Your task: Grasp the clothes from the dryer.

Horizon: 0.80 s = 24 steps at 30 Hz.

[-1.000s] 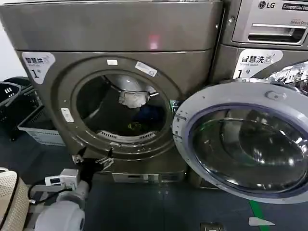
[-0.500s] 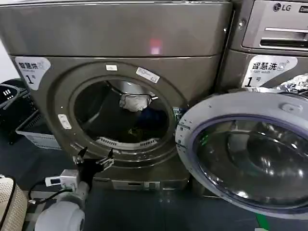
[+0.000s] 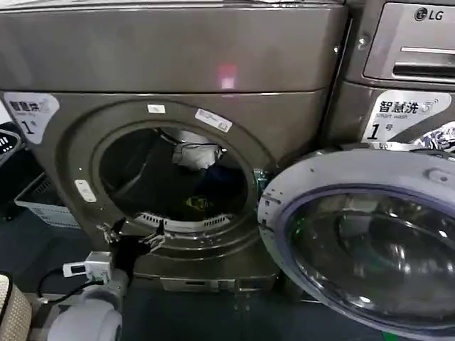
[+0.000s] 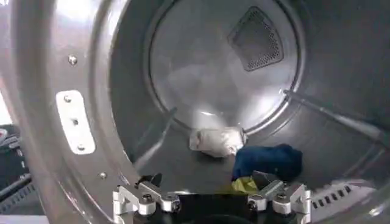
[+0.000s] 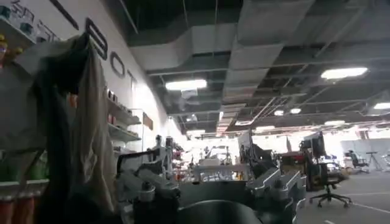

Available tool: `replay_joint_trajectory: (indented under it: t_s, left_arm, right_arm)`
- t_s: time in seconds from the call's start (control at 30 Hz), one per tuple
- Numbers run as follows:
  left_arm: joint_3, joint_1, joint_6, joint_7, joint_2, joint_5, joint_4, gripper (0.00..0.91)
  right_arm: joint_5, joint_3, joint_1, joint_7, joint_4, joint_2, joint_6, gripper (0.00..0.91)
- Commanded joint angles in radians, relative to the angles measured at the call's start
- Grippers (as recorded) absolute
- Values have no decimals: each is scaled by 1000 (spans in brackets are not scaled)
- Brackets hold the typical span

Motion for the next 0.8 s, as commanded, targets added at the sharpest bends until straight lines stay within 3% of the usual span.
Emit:
replay_joint_trajectory:
  t_s: [0.03, 0.4, 0.8]
  left_arm:
    - [4, 1, 49, -5, -1, 2, 7, 907]
    - [28, -30, 49, -7, -12, 21, 34, 907]
    - [99, -248, 49, -3, -27, 96, 234, 907]
  right_arm:
    - [0, 4, 0, 0, -1, 0, -1, 907]
    - [-8, 4, -2, -14, 1, 2, 17, 907]
    - [-15, -6, 1, -10, 5, -2, 20, 907]
